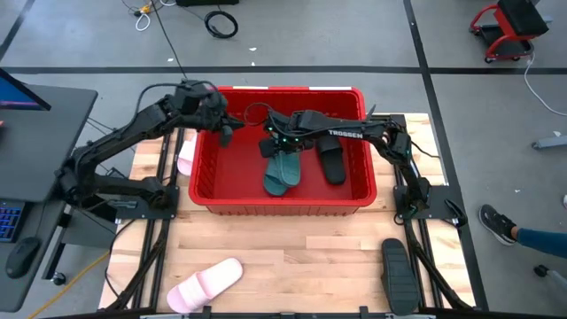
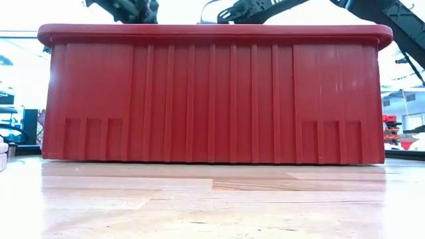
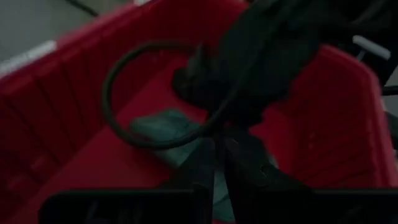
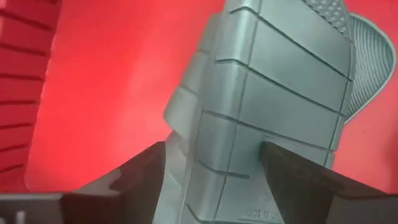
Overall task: Pick and place slides into bin
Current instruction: Put the green slide into the red bin
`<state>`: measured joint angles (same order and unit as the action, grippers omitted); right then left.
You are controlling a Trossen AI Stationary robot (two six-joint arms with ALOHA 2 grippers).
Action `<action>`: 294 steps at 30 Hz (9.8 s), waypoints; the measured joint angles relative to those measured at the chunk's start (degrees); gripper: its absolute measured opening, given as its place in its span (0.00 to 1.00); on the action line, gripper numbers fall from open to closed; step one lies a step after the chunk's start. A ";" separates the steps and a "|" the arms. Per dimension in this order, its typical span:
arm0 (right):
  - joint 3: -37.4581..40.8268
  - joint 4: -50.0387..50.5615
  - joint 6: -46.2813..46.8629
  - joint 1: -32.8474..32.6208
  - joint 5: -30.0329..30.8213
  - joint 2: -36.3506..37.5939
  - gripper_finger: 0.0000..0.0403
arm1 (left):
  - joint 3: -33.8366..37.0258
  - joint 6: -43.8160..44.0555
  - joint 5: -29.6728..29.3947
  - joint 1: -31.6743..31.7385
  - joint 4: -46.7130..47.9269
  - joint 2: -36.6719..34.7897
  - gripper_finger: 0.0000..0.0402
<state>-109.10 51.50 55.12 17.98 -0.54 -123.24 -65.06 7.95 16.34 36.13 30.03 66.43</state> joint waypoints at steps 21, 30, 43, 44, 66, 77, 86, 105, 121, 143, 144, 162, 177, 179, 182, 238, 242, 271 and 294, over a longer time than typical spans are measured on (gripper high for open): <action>0.10 1.23 -6.42 0.90 -0.26 2.98 0.83 | 0.00 -2.65 -0.05 0.01 -3.10 19.20 0.13; 0.04 6.73 -9.19 0.24 -1.10 3.12 0.81 | -0.02 -2.69 4.56 -0.15 -8.68 26.41 0.13; 0.04 8.69 -21.16 -0.94 -1.50 3.12 0.82 | 8.23 -24.14 6.02 0.64 -19.34 26.65 0.03; 0.04 8.64 -21.27 -0.94 -1.69 3.12 0.82 | 10.08 -24.84 6.00 0.87 -22.18 26.65 0.03; -0.02 2.75 -27.90 -3.24 -8.28 3.51 0.80 | 7.88 -25.30 4.11 -1.75 -45.62 37.99 0.03; -0.02 4.03 -26.92 -2.69 -3.97 5.51 0.80 | 6.16 -25.96 4.04 -1.96 -42.06 37.99 0.05; 0.31 21.29 -28.48 -1.97 3.19 10.40 0.81 | 6.16 -26.29 3.71 -0.43 -37.51 37.91 0.02; 28.44 -8.22 -36.28 -1.14 7.85 10.07 0.81 | 6.19 -26.63 2.97 -3.75 -35.62 40.40 0.02; 27.89 -9.04 -57.16 4.99 6.52 12.98 0.81 | 6.23 -24.84 2.38 -1.58 -29.52 39.93 0.03; 29.38 -13.21 -54.45 4.61 3.26 6.12 0.81 | 6.22 -23.69 1.67 -3.25 -28.83 41.65 0.02; 29.38 -14.74 -56.10 4.97 4.17 6.12 0.81 | 6.21 -23.81 1.49 -3.25 -28.46 41.14 0.02; 29.02 -16.13 -80.92 8.69 3.43 9.12 0.80 | 6.19 -20.95 -1.03 -2.09 -23.43 39.00 0.05; 28.96 -13.70 -69.22 2.15 -4.07 15.05 0.80 | 6.21 -20.67 -2.37 -2.25 -31.36 37.10 0.03; 28.96 -13.74 -67.87 1.41 -4.24 15.05 0.79 | 6.21 -20.93 -2.39 -2.72 -31.79 37.08 0.03; 28.96 -14.19 -67.57 0.63 -4.20 15.05 0.78 | 6.21 -20.10 -2.46 -2.81 -31.43 37.05 0.04; 25.03 -1.70 -69.27 9.95 -4.02 7.54 0.75 | 12.87 -5.60 -7.56 -6.22 -19.96 28.09 0.04; 25.05 -4.55 -69.90 9.57 -4.52 7.54 0.75 | 12.85 -10.84 -9.09 -2.60 -26.19 29.58 0.02; 25.18 -8.58 -71.90 8.44 -4.34 7.64 0.75 | 12.90 -10.10 -7.97 -5.26 -51.05 39.70 0.05; 25.05 -2.44 -77.50 9.25 -0.98 12.46 0.75 | 12.90 -17.68 -9.60 -4.15 -29.33 18.79 0.03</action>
<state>-84.05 49.05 -22.37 27.22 -1.52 -110.78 -52.16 -9.73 6.75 31.99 0.70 85.22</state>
